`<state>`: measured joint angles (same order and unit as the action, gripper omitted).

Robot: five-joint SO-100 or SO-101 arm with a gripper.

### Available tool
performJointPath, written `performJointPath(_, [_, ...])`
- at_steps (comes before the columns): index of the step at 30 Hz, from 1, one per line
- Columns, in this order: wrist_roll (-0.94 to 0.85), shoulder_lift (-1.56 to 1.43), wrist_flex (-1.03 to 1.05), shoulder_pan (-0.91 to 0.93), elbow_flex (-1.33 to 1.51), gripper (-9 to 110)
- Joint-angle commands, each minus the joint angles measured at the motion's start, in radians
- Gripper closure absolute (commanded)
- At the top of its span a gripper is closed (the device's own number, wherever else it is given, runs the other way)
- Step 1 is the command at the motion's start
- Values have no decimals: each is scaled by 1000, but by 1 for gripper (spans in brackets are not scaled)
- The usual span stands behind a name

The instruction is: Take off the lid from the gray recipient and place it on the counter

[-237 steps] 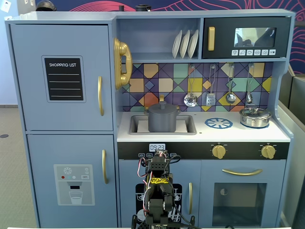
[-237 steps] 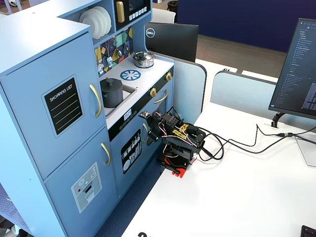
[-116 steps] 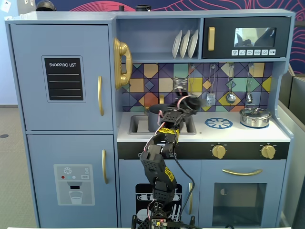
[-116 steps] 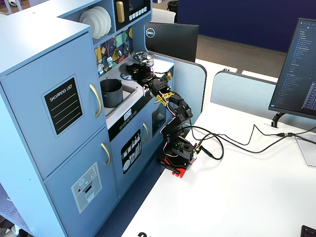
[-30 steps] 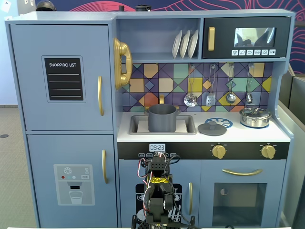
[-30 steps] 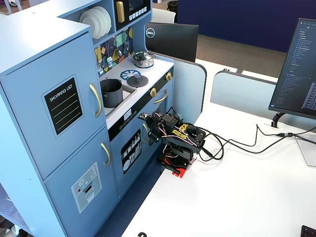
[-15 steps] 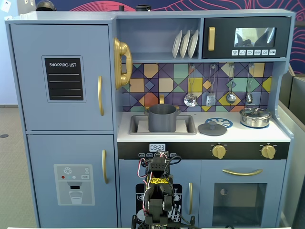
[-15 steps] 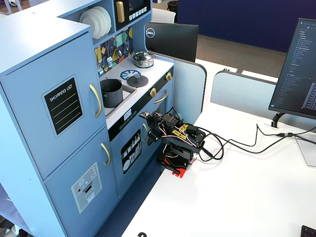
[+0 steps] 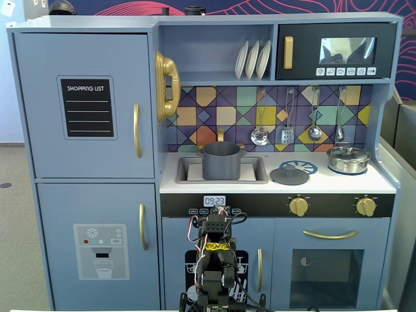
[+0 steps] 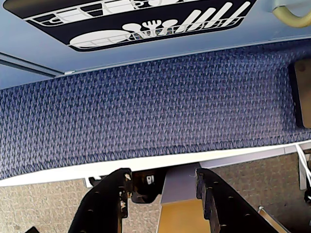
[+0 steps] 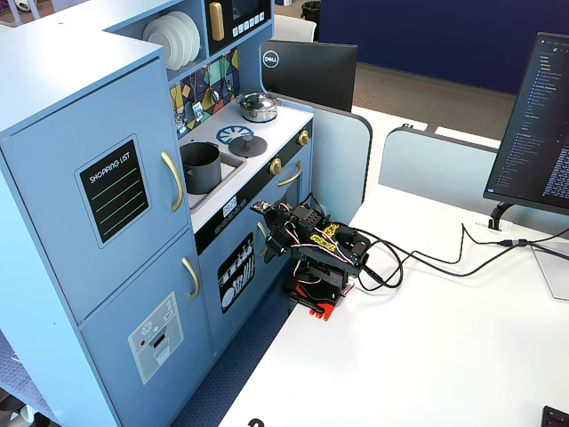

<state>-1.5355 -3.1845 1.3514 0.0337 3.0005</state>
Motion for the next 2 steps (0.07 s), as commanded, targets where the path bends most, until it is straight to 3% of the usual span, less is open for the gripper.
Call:
performJointPath(1, [25,6,179,17,2,94])
performJointPath(2, [25,6,179,17,2,94])
